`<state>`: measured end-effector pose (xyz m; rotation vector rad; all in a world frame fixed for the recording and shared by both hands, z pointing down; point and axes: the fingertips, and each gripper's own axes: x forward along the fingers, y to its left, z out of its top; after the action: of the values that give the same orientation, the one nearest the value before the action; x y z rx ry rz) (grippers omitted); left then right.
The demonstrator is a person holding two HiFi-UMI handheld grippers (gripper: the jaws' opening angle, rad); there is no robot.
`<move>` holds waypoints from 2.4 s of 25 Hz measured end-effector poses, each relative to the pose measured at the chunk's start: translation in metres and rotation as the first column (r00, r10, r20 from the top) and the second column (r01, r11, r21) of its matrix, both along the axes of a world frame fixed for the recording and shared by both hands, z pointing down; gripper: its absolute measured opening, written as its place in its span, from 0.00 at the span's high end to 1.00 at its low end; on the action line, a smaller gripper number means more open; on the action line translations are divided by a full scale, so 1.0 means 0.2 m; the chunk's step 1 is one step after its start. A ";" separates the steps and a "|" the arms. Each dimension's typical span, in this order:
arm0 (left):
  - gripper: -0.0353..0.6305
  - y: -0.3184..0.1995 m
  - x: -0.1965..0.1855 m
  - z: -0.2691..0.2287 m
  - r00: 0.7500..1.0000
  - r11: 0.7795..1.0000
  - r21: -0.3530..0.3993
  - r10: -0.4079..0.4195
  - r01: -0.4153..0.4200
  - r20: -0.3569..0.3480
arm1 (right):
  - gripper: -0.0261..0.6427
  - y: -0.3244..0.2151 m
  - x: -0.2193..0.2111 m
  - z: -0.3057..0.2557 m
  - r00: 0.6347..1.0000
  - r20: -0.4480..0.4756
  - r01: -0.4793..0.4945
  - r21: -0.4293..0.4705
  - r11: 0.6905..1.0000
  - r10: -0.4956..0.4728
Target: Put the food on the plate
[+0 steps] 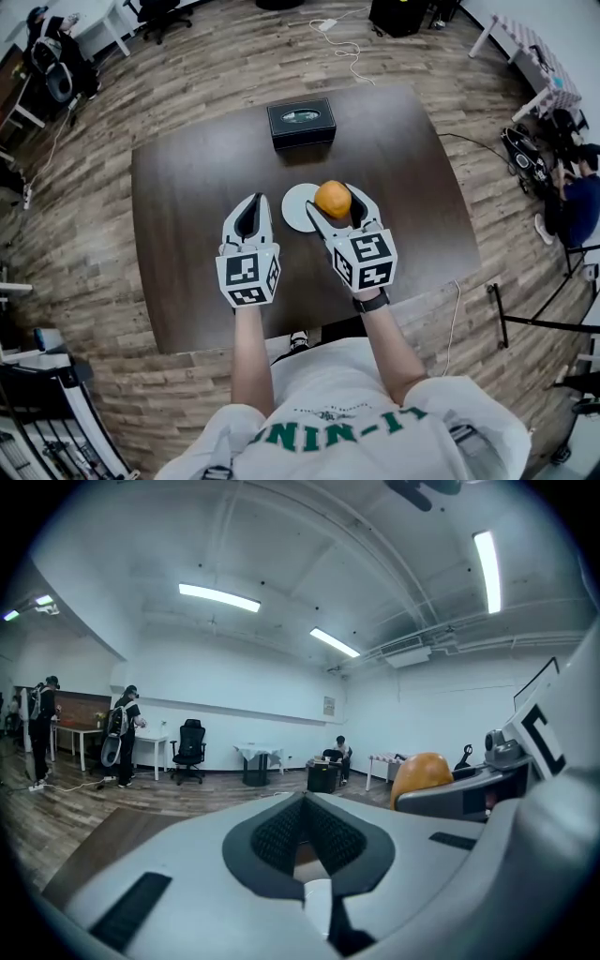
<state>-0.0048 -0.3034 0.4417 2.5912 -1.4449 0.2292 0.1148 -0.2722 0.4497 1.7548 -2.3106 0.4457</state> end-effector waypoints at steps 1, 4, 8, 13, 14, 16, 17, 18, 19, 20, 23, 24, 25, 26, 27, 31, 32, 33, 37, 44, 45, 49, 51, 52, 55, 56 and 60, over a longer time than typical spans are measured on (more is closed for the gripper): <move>0.93 -0.02 0.00 0.02 1.000 1.000 -0.008 -0.002 0.002 -0.001 | 0.47 -0.02 0.00 0.02 1.000 0.000 0.001 -0.008 1.000 -0.001; 0.93 -0.07 0.01 0.09 1.000 1.000 -0.031 -0.005 0.005 -0.004 | 0.47 -0.10 0.01 0.09 1.000 0.001 0.006 -0.031 1.000 -0.006; 0.93 -0.16 0.01 0.18 1.000 0.998 -0.063 -0.010 0.009 -0.008 | 0.47 -0.21 0.00 0.19 1.000 0.007 0.022 -0.069 0.997 -0.021; 0.93 -0.20 0.03 0.30 1.000 0.995 -0.095 -0.008 0.006 -0.018 | 0.47 -0.26 -0.01 0.35 0.999 0.006 0.043 -0.126 0.991 -0.043; 0.93 -0.21 0.03 0.32 1.000 0.995 -0.103 -0.007 0.005 -0.024 | 0.47 -0.28 -0.02 0.38 0.999 0.006 0.050 -0.142 0.989 -0.050; 0.93 -0.23 0.03 0.36 1.000 0.993 -0.118 -0.005 0.001 -0.029 | 0.47 -0.30 -0.02 0.45 0.998 0.008 0.060 -0.171 0.984 -0.059; 0.93 -0.24 0.04 0.39 1.000 0.992 -0.126 -0.002 -0.002 -0.030 | 0.47 -0.31 -0.02 0.48 0.998 0.010 0.061 -0.182 0.981 -0.060; 0.93 -0.25 0.05 0.41 1.000 0.991 -0.133 0.000 -0.004 -0.029 | 0.47 -0.31 -0.02 0.51 0.998 0.011 0.062 -0.191 0.980 -0.061; 0.93 -0.25 0.06 0.44 1.000 0.990 -0.141 0.000 -0.004 -0.027 | 0.47 -0.32 -0.01 0.54 0.998 0.011 0.064 -0.199 0.978 -0.063; 0.93 -0.26 0.07 0.46 1.000 0.989 -0.147 -0.001 -0.003 -0.024 | 0.47 -0.32 0.00 0.56 0.998 0.011 0.067 -0.206 0.976 -0.066; 0.93 -0.27 0.09 0.51 1.000 0.987 -0.162 -0.001 -0.002 -0.020 | 0.47 -0.35 0.02 0.62 0.997 0.009 0.079 -0.223 0.972 -0.079; 0.93 -0.27 0.10 0.53 1.000 0.986 -0.165 0.004 -0.007 -0.020 | 0.47 -0.36 0.02 0.65 0.997 0.007 0.080 -0.229 0.970 -0.081; 0.93 -0.27 0.12 0.55 1.000 0.986 -0.167 0.011 -0.014 -0.021 | 0.47 -0.37 0.03 0.67 0.997 0.006 0.081 -0.236 0.968 -0.082; 0.93 -0.26 0.13 0.56 1.000 0.986 -0.168 0.018 -0.022 -0.021 | 0.47 -0.37 0.04 0.70 0.997 0.007 0.082 -0.243 0.967 -0.083; 0.93 -0.26 0.14 0.58 1.000 0.985 -0.168 0.024 -0.027 -0.020 | 0.47 -0.37 0.04 0.73 0.996 0.008 0.083 -0.252 0.964 -0.084; 0.93 -0.27 0.16 0.60 0.999 0.987 -0.158 0.030 -0.034 -0.024 | 0.47 -0.37 0.06 0.82 0.996 0.011 0.085 -0.284 0.955 -0.086; 0.93 -0.27 0.17 0.61 0.999 0.987 -0.157 0.030 -0.033 -0.024 | 0.47 -0.37 0.06 0.84 0.996 0.011 0.087 -0.291 0.953 -0.087; 0.93 -0.28 0.17 0.62 0.999 0.987 -0.157 0.029 -0.032 -0.024 | 0.47 -0.37 0.06 0.87 0.996 0.012 0.090 -0.299 0.950 -0.090; 0.93 -0.30 0.18 0.65 0.999 0.990 -0.136 0.034 -0.035 -0.012 | 0.47 -0.38 0.04 0.95 0.994 0.012 0.108 -0.331 0.938 -0.110; 0.93 -0.35 0.18 0.76 1.000 0.990 -0.141 0.028 -0.028 -0.003 | 0.47 -0.40 0.01 1.11 0.991 0.010 0.128 -0.379 0.916 -0.134; 0.93 -0.35 0.18 0.78 1.000 0.989 -0.145 0.027 -0.027 -0.003 | 0.47 -0.40 0.00 1.13 0.990 0.010 0.131 -0.387 0.913 -0.138; 0.93 -0.38 0.18 0.86 0.999 0.987 -0.158 0.032 -0.032 -0.004 | 0.47 -0.41 -0.02 1.20 0.989 0.008 0.139 -0.413 0.900 -0.149; 0.93 -0.40 0.18 0.89 1.000 0.986 -0.162 0.030 -0.031 -0.005 | 0.47 -0.42 -0.04 1.23 0.987 0.006 0.146 -0.421 0.895 -0.159; 0.93 -0.40 0.18 0.90 1.000 0.986 -0.165 0.028 -0.028 -0.005 | 0.47 -0.42 -0.04 1.24 0.986 0.005 0.151 -0.425 0.893 -0.164; 0.93 -0.42 0.18 0.94 1.000 0.984 -0.174 0.024 -0.025 -0.006 | 0.47 -0.42 -0.06 1.28 0.985 0.002 0.158 -0.437 0.886 -0.175; 0.93 -0.42 0.18 0.95 1.000 0.984 -0.176 0.023 -0.024 -0.009 | 0.47 -0.42 -0.06 1.29 0.984 0.000 0.158 -0.441 0.883 -0.176; 0.93 -0.43 0.15 0.96 1.000 0.983 -0.184 0.015 -0.017 -0.017 | 0.47 -0.40 -0.09 1.32 0.982 -0.018 0.160 -0.464 0.872 -0.189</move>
<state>0.0260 -0.3903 0.6331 2.4518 -1.3303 0.3280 0.0977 -0.3525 0.7141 1.3004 -2.0707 0.8143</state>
